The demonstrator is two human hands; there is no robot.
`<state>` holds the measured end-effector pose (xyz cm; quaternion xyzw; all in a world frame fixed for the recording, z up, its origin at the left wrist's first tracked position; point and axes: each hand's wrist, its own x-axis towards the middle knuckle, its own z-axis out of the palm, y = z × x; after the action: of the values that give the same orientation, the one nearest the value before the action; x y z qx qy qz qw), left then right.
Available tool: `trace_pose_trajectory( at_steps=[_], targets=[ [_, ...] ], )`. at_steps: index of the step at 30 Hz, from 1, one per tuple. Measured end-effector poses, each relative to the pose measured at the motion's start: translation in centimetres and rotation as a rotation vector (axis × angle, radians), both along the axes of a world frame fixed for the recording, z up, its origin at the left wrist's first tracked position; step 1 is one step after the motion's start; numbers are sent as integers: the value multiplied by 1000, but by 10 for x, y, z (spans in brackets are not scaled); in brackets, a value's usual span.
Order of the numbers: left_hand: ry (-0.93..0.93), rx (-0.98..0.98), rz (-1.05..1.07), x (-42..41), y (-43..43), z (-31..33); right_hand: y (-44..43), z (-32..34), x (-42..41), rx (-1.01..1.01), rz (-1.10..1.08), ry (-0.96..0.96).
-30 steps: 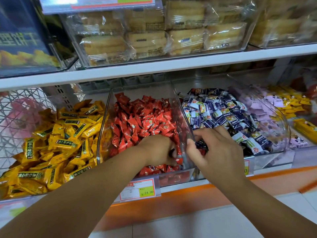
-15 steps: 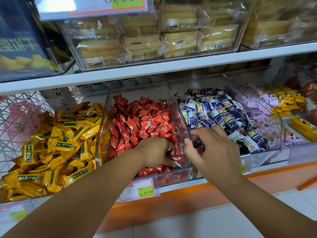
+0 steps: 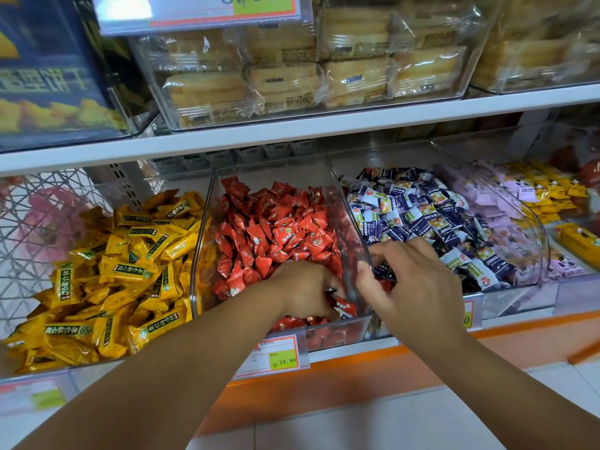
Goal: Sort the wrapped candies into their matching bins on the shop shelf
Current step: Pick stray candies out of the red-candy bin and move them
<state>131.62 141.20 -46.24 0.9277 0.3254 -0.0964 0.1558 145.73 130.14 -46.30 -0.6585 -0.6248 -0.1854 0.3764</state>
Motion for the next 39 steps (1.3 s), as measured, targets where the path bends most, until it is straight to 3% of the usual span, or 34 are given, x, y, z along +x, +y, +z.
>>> trace_pose_trajectory(
  at_steps=[3, 6, 11, 16, 27, 33, 39],
  targets=[
    [-31, -96, 55, -4, 2, 2, 0, 0, 0, 14, -2, -10],
    [-189, -256, 144, -10, 4, 13, 1, -1, 1, 24, -2, -15],
    [-244, -207, 225, -23, 14, 37, 2, -1, 0, 40, 4, -12],
    [-377, -351, 346, -36, 20, 46, 1, -2, 1, 53, 5, -12],
    [-399, -251, 434, -48, 18, 74, 1, -1, 1, 47, 5, -8],
    [-738, -247, 507, -14, 13, 95, 0, -1, 0, 39, 16, 19],
    [-596, -268, 470, 62, 28, 116, 1, 1, 0, 64, 12, 10]
  ],
)
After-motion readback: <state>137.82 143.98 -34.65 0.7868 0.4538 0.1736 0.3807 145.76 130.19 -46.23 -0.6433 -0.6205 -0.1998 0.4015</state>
